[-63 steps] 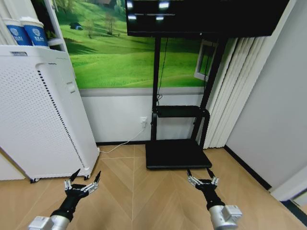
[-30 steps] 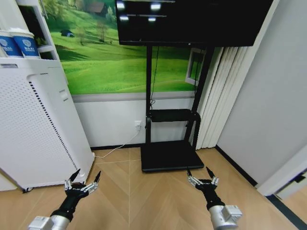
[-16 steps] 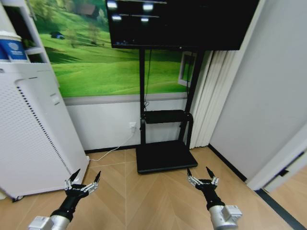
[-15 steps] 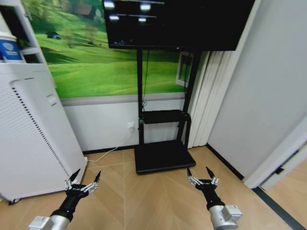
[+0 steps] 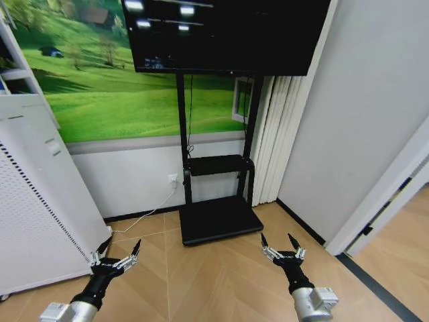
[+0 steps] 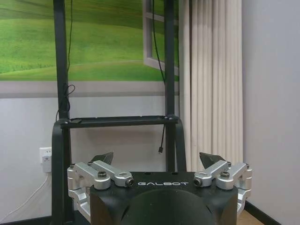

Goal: Pick up the trash bin and place the garbage on the floor into it.

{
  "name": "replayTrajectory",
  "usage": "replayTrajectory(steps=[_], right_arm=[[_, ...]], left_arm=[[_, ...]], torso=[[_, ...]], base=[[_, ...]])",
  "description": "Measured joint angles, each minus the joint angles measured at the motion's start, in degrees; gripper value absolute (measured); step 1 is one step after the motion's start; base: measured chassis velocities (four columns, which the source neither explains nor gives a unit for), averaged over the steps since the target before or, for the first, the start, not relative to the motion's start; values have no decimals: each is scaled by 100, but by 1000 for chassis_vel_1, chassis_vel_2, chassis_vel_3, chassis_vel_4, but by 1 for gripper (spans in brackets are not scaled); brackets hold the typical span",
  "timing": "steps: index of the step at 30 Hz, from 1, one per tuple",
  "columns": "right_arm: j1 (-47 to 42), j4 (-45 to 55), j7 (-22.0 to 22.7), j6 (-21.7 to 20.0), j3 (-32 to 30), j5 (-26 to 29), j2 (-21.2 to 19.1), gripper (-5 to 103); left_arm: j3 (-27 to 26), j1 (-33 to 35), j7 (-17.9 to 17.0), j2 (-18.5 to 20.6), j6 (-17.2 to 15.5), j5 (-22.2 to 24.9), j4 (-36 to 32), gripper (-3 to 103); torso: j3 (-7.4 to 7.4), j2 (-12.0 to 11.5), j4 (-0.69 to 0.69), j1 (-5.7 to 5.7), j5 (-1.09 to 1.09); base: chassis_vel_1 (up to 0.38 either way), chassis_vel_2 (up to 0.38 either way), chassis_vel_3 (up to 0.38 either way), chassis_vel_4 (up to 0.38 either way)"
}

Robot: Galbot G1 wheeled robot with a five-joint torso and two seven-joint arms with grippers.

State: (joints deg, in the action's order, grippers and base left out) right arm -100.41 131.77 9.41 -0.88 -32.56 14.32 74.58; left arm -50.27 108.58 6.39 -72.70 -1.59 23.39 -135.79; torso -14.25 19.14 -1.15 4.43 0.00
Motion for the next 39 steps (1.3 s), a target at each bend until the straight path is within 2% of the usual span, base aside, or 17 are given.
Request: replayTrajectory(steps=[39], right_arm=[[0, 0, 0, 0, 1, 0, 0, 100]], left_arm=[[0, 0, 0, 0, 0, 0, 0, 100]], torso=[[-595, 923, 1, 330, 0]], base=[[60, 60, 59, 62]])
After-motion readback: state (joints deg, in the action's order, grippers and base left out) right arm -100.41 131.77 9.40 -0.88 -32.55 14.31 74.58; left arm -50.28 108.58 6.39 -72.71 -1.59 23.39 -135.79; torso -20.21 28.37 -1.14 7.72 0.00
